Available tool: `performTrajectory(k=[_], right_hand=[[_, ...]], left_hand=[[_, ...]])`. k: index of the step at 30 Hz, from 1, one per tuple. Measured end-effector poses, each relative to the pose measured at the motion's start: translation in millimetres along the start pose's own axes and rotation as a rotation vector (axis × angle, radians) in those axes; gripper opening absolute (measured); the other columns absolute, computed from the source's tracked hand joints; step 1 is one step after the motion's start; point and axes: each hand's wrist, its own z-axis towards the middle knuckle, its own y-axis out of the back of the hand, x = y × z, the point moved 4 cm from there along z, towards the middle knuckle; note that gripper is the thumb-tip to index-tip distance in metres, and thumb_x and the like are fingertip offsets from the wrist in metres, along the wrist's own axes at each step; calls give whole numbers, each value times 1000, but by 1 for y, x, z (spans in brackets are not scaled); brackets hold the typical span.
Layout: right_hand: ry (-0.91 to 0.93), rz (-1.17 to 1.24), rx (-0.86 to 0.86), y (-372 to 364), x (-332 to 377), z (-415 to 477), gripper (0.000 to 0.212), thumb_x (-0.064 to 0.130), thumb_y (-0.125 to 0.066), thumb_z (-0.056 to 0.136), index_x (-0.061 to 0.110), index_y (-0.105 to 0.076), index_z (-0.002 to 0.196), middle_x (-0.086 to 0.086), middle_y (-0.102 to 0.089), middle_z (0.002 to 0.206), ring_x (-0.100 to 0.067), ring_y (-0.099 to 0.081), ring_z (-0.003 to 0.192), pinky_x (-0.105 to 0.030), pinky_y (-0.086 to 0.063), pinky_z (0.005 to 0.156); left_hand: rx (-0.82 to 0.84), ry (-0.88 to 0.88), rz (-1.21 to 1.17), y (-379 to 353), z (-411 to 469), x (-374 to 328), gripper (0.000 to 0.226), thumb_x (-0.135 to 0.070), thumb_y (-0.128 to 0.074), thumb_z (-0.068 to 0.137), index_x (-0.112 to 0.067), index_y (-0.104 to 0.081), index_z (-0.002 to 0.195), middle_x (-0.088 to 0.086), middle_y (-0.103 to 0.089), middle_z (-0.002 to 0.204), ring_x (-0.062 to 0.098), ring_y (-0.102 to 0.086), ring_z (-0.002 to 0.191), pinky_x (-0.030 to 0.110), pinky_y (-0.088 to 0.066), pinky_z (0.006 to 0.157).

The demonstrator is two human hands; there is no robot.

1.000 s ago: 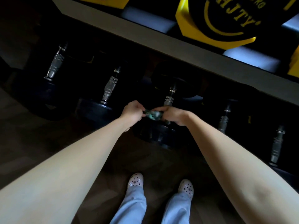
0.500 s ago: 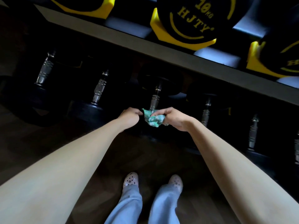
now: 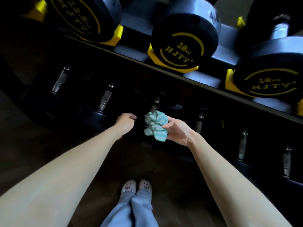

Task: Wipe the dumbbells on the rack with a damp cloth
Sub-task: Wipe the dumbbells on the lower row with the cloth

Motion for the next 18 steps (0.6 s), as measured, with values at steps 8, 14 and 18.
performTrajectory(k=[8, 14, 18], right_hand=[[-20, 125, 10, -48, 10, 26, 42, -4, -29, 87, 7, -53, 120, -11, -69, 106, -23, -70, 90, -35, -57, 79], [26, -48, -199, -85, 10, 83, 28, 2, -39, 94, 13, -55, 114, -9, -64, 107, -26, -62, 102, -43, -45, 97], [28, -222, -450, -109, 15, 130, 30, 7, -46, 95, 15, -53, 123, -4, -61, 102, -22, -59, 99, -39, -49, 88]], left_hand=[[-212, -39, -25, 76, 3, -2, 37, 5, -35, 85, -21, -61, 92, 12, -56, 123, 27, -57, 108, 41, -50, 95], [-252, 9, 163, 135, 35, 26, 39, 5, -37, 87, -9, -58, 118, 14, -53, 130, 30, -49, 120, 32, -40, 100], [-151, 4, 335, 170, 72, 49, 47, 1, -35, 92, -11, -46, 136, 12, -44, 142, 29, -40, 132, 32, -33, 106]])
